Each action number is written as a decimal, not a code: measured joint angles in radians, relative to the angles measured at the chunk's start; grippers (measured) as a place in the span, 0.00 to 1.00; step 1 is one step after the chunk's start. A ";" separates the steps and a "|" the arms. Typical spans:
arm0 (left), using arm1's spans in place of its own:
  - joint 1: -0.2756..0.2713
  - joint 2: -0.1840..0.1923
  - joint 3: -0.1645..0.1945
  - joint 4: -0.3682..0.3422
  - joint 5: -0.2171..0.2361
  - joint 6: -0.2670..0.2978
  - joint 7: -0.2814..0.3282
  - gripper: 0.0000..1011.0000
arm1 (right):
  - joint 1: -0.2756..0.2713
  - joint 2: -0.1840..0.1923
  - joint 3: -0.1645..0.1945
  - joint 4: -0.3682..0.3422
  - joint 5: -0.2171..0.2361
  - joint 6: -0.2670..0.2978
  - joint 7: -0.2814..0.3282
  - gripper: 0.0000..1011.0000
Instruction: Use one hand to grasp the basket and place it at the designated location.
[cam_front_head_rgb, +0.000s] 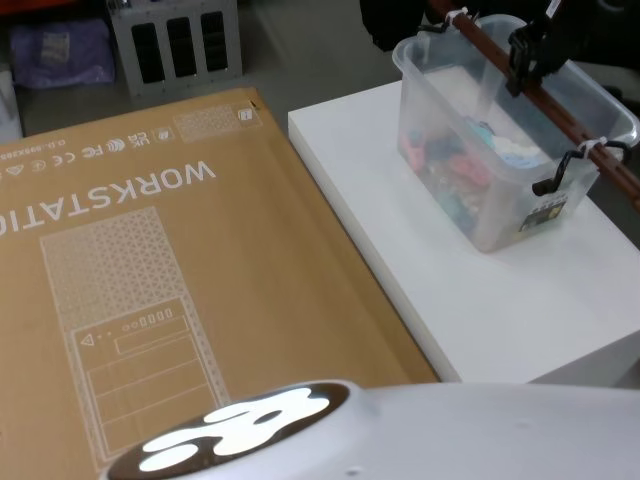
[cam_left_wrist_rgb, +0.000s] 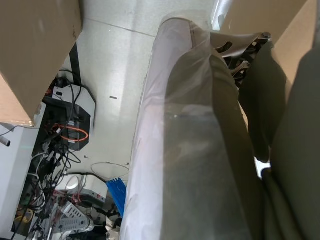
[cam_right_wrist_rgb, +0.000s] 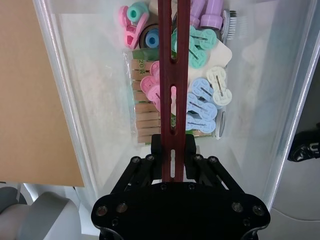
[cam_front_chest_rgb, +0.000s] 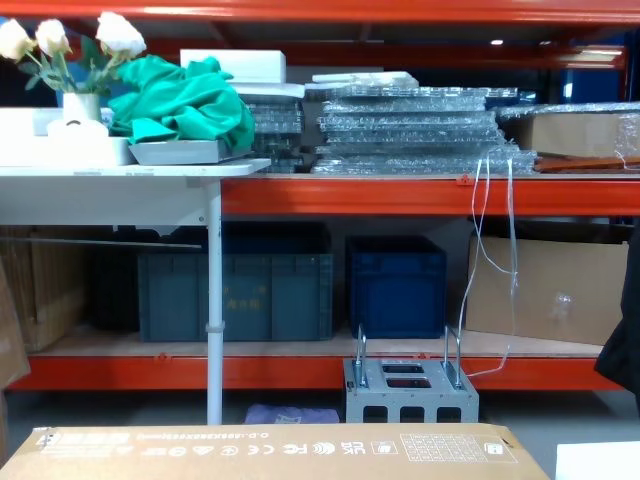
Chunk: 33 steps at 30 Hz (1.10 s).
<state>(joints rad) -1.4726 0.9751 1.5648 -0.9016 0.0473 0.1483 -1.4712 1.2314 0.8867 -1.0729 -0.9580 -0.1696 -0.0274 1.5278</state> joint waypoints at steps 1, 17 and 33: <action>0.000 0.000 0.000 0.000 0.000 0.000 0.000 0.00 | 0.000 0.002 0.001 -0.003 0.000 0.001 0.000 0.23; 0.000 0.000 0.000 0.000 0.000 0.000 0.000 0.00 | 0.000 0.047 0.027 -0.089 0.006 0.011 -0.010 0.23; 0.000 0.000 0.000 0.000 0.000 0.000 0.000 0.00 | 0.038 0.101 0.063 -0.214 0.005 -0.004 0.000 0.23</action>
<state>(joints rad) -1.4725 0.9752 1.5648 -0.9016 0.0473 0.1482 -1.4711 1.2698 0.9881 -1.0094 -1.1724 -0.1646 -0.0312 1.5281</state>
